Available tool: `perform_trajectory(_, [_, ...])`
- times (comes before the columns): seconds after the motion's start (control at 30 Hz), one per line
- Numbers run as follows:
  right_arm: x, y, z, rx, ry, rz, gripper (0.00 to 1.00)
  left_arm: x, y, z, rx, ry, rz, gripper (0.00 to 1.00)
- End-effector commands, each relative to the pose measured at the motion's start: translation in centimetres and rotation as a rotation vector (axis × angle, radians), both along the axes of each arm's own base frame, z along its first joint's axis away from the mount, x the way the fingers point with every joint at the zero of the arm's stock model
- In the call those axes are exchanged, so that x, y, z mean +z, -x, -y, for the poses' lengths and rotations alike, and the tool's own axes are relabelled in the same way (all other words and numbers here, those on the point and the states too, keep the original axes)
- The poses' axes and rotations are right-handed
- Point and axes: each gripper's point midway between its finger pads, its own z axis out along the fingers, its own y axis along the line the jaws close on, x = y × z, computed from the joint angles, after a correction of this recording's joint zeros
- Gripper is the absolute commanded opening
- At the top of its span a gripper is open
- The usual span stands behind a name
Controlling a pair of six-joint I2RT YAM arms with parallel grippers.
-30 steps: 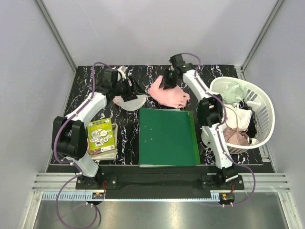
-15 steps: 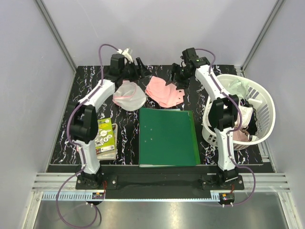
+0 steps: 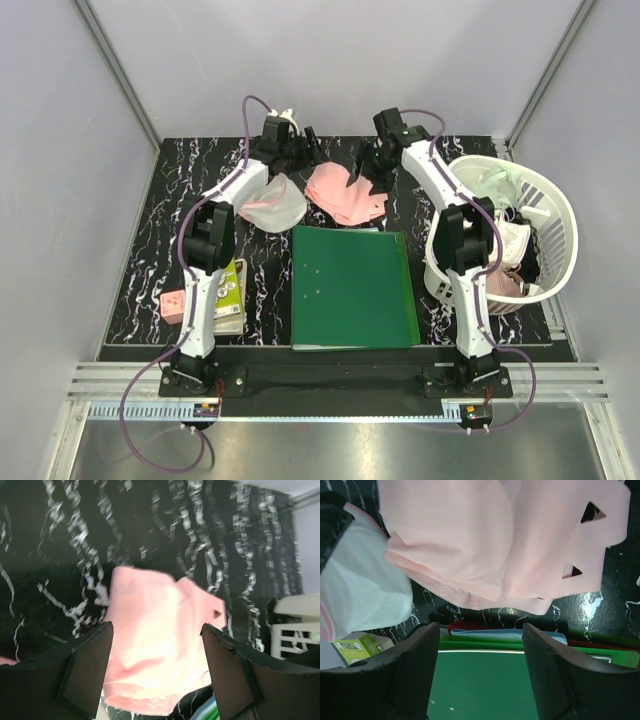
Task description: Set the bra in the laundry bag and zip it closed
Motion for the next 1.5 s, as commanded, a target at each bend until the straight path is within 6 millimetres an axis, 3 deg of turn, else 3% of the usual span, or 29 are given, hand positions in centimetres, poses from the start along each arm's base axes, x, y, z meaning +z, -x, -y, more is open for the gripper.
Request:
perform_trajectory(0.0, [1.2, 0.7, 0.3, -0.014, 0.020, 0.030, 0.74, -0.8, -1.0, -0.4, 0.108, 0.035, -0.103, 0.75])
perform_trajectory(0.03, [1.3, 0.9, 0.3, -0.013, 0.017, 0.031, 0.74, -1.2, -0.8, 0.0, 0.096, 0.047, -0.123, 0.74])
perform_trajectory(0.07, [1.3, 1.0, 0.3, -0.014, 0.016, 0.030, 0.74, -2.8, -0.3, 0.3, 0.088, 0.045, -0.175, 0.74])
perform_trajectory(0.3, [0.5, 1.7, 1.1, -0.051, 0.035, 0.014, 0.75, -6.3, 1.4, 0.3, 0.116, 0.065, -0.338, 0.72])
perform_trajectory(0.37, [0.5, 1.6, 1.7, -0.079, 0.044, 0.010, 0.75, -6.5, 1.6, 0.4, 0.107, 0.073, -0.359, 0.71])
perform_trajectory(0.47, [0.7, 1.5, 2.7, -0.120, 0.043, 0.003, 0.76, -7.5, 1.7, 0.7, 0.091, 0.071, -0.396, 0.63])
perform_trajectory(0.6, [1.1, 1.1, 4.1, -0.139, 0.041, 0.010, 0.77, -7.5, 1.5, 1.0, 0.062, 0.075, -0.389, 0.37])
perform_trajectory(0.67, [1.0, 1.0, 4.6, -0.133, 0.031, 0.003, 0.78, -6.3, 1.3, 1.2, 0.038, 0.075, -0.354, 0.24])
perform_trajectory(0.73, [1.1, 1.0, 4.8, -0.114, 0.017, 0.004, 0.79, -4.8, 1.1, 1.4, 0.013, 0.076, -0.310, 0.05])
perform_trajectory(0.8, [1.4, 1.2, 5.0, -0.084, 0.014, 0.011, 0.83, -1.3, 1.1, 1.4, -0.024, 0.066, -0.224, 0.00])
perform_trajectory(0.83, [1.7, 1.5, 4.6, -0.050, -0.012, 0.011, 0.85, -0.3, 1.0, 1.0, -0.016, 0.049, -0.194, 0.00])
perform_trajectory(0.87, [2.1, 1.6, 4.5, -0.001, -0.012, 0.031, 0.88, 3.0, 1.3, 0.7, -0.023, 0.037, -0.124, 0.00])
perform_trajectory(0.97, [3.2, 2.4, 4.0, 0.077, -0.035, 0.059, 0.93, 6.1, 2.0, -0.3, -0.020, -0.016, -0.027, 0.00])
perform_trajectory(1.0, [3.5, 2.7, 3.7, 0.105, -0.051, 0.065, 0.96, 8.5, 2.9, -0.6, -0.023, -0.020, 0.020, 0.00])
perform_trajectory(1.07, [4.0, 3.1, 3.7, 0.138, -0.055, 0.097, 0.99, 10.7, 3.5, -1.0, -0.033, -0.054, 0.090, 0.00])
perform_trajectory(1.1, [4.3, 3.4, 3.4, 0.152, -0.081, 0.103, 1.00, 13.2, 4.5, -1.3, -0.037, -0.051, 0.135, 0.00])
perform_trajectory(1.17, [5.3, 3.7, 3.2, 0.157, -0.131, 0.142, 1.00, 14.6, 5.5, -1.8, -0.039, -0.066, 0.166, 0.00])
perform_trajectory(1.2, [5.8, 4.1, 2.6, 0.185, -0.180, 0.153, 1.00, 16.8, 6.5, -2.2, -0.036, -0.066, 0.208, 0.00])
perform_trajectory(1.23, [5.4, 4.8, 2.4, 0.185, -0.200, 0.144, 1.00, 17.1, 7.2, -2.4, -0.044, -0.087, 0.222, 0.00])
perform_trajectory(1.27, [7.3, 4.6, 2.1, 0.194, -0.228, 0.218, 1.00, 17.7, 7.7, -2.6, -0.046, -0.092, 0.236, 0.00])
perform_trajectory(1.4, [10.3, 6.4, 0.6, 0.304, -0.361, 0.349, 1.00, 21.4, 10.5, -3.4, -0.064, -0.088, 0.297, 0.00])
perform_trajectory(1.43, [10.3, 6.6, 0.3, 0.323, -0.390, 0.390, 1.00, 23.0, 11.5, -3.6, -0.073, -0.079, 0.327, 0.00])
perform_trajectory(1.47, [12.1, 7.3, 0.1, 0.346, -0.419, 0.447, 1.00, 23.8, 12.2, -3.6, -0.086, -0.073, 0.344, 0.00])
